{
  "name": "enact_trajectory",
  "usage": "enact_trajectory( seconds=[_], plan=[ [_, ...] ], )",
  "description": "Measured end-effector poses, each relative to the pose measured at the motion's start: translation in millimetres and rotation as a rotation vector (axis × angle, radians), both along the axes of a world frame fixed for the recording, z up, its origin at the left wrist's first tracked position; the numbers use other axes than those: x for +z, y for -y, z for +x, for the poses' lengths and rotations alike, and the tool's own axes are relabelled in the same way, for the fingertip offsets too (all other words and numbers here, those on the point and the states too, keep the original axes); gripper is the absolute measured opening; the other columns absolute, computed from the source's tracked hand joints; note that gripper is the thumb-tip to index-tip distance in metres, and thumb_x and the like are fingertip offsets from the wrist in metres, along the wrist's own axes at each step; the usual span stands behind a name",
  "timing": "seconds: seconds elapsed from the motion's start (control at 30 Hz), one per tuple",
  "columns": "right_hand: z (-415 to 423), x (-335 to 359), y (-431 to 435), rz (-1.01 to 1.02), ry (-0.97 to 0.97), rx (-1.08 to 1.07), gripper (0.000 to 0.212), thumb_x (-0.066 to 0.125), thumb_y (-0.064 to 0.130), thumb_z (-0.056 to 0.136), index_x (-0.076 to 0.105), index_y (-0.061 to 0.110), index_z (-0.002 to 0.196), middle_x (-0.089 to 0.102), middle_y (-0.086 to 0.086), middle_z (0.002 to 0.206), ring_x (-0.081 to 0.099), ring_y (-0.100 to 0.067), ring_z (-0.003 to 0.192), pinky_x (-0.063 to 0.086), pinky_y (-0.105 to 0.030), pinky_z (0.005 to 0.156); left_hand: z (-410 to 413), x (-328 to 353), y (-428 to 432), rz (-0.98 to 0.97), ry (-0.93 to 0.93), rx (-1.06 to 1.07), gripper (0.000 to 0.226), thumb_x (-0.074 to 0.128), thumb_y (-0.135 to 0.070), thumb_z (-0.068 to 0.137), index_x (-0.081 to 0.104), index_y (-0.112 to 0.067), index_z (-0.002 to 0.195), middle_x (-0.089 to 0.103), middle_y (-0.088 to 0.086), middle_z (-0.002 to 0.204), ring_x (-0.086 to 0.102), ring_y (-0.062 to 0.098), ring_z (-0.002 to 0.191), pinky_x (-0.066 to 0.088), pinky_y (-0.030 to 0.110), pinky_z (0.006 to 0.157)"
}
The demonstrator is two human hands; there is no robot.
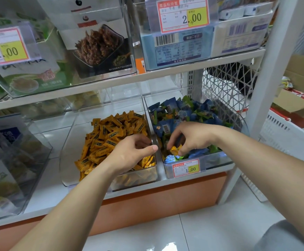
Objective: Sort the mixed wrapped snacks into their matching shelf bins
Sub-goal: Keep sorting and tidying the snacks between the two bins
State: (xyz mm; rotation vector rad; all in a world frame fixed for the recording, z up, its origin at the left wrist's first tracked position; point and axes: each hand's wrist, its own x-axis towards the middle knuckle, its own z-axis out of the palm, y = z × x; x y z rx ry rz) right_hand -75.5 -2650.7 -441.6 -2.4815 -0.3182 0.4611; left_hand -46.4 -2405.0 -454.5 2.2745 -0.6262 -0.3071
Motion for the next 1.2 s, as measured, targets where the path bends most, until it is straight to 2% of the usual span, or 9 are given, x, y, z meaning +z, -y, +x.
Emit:
enact_trajectory(
  seconds=[0.1, 0.23, 0.47, 0.6, 0.7, 0.83, 0.97, 1.07, 1.2],
  plan=[
    [-2.7, -2.2, 0.2, 0.042, 0.054, -0.045, 0.032, 0.081, 0.015, 0.079, 0.076, 0.038, 0.1, 0.072, 0.015, 0.102, 0.069, -0.011, 0.09, 0.059, -0.031, 0.078, 0.4, 1.1, -0.5, 0.015, 0.011, 0.0, 0.046, 0.069, -0.055, 0.084, 0.065, -0.024, 0.119, 0.069, -0.012, 0.108, 0.064, 0.003, 0.101, 0.054, 0.025, 0.086],
    [-5.9, 6.9, 6.9, 0.126, 0.183, -0.152, 0.034, 0.083, 0.014, 0.078, 0.076, 0.042, 0.095, 0.069, 0.025, 0.092, 0.064, 0.011, 0.08, 0.047, -0.006, 0.064, 0.4, 3.7, 0.6, 0.011, 0.068, 0.018, 0.05, 0.071, -0.054, 0.083, 0.062, -0.024, 0.122, 0.067, -0.013, 0.111, 0.062, 0.005, 0.104, 0.054, 0.029, 0.091],
    [-19.0, 23.5, 13.0, 0.71, 0.345, -0.383, 0.035, 0.081, 0.001, 0.078, 0.077, 0.029, 0.099, 0.077, 0.008, 0.099, 0.072, -0.008, 0.096, 0.053, -0.023, 0.084, -12.4, 16.1, 20.2, 0.047, 0.565, 0.077, 0.076, 0.062, -0.069, 0.078, 0.04, -0.035, 0.142, 0.051, -0.006, 0.138, 0.045, 0.014, 0.127, 0.035, 0.025, 0.097],
    [-26.6, 28.2, -5.1, 1.123, 0.212, -0.32, 0.03, 0.076, -0.002, 0.073, 0.079, 0.018, 0.096, 0.077, -0.008, 0.096, 0.073, -0.021, 0.093, 0.057, -0.027, 0.08, -20.8, 21.4, 40.0, -0.12, 0.533, -0.024, 0.08, 0.066, -0.058, 0.085, 0.026, -0.037, 0.152, 0.042, -0.006, 0.146, 0.037, 0.007, 0.133, 0.03, 0.017, 0.105],
    [-30.2, 29.0, -16.6, 1.255, 0.116, -0.305, 0.032, 0.073, 0.002, 0.072, 0.074, 0.008, 0.103, 0.076, -0.011, 0.098, 0.073, -0.024, 0.092, 0.059, -0.027, 0.078, -22.5, 23.8, 43.1, -0.253, 0.546, -0.001, 0.067, 0.068, -0.047, 0.089, 0.041, -0.031, 0.148, 0.052, -0.012, 0.134, 0.044, -0.004, 0.119, 0.033, 0.006, 0.099],
    [-32.2, 30.7, -21.2, 1.125, 0.063, -0.329, 0.027, 0.067, 0.008, 0.087, 0.065, 0.003, 0.114, 0.073, -0.015, 0.106, 0.071, -0.026, 0.096, 0.059, -0.035, 0.087, -23.1, 27.3, 37.3, -0.332, 0.547, 0.067, 0.044, 0.073, -0.046, 0.084, 0.06, -0.032, 0.123, 0.066, -0.018, 0.108, 0.062, 0.0, 0.094, 0.052, 0.022, 0.08],
    [-28.6, 31.9, -25.6, 0.949, 0.071, -0.326, 0.022, 0.058, 0.024, 0.099, 0.067, 0.011, 0.114, 0.075, -0.006, 0.107, 0.072, -0.02, 0.098, 0.058, -0.03, 0.079, -13.2, 28.4, 22.2, -0.346, 0.498, 0.138, 0.032, 0.075, -0.049, 0.081, 0.06, -0.036, 0.105, 0.065, -0.022, 0.089, 0.062, -0.006, 0.086, 0.045, 0.007, 0.068],
    [-20.2, 28.6, -24.2, 0.733, 0.227, -0.44, 0.013, 0.057, 0.028, 0.1, 0.068, 0.024, 0.105, 0.077, 0.006, 0.099, 0.072, -0.009, 0.089, 0.054, -0.023, 0.071, 7.1, 25.7, -3.7, -0.168, 0.503, 0.217, 0.034, 0.071, -0.053, 0.082, 0.06, -0.037, 0.109, 0.062, -0.028, 0.091, 0.06, -0.01, 0.085, 0.041, 0.004, 0.066],
    [-1.5, 13.3, -15.9, 0.511, 0.275, -0.482, 0.01, 0.061, 0.021, 0.097, 0.068, 0.026, 0.101, 0.074, 0.006, 0.096, 0.069, -0.01, 0.086, 0.049, -0.018, 0.07, 28.6, 9.8, -33.7, 0.152, 0.508, 0.265, 0.036, 0.068, -0.054, 0.086, 0.063, -0.034, 0.115, 0.066, -0.016, 0.103, 0.062, 0.011, 0.093, 0.049, 0.028, 0.072]
  ],
)
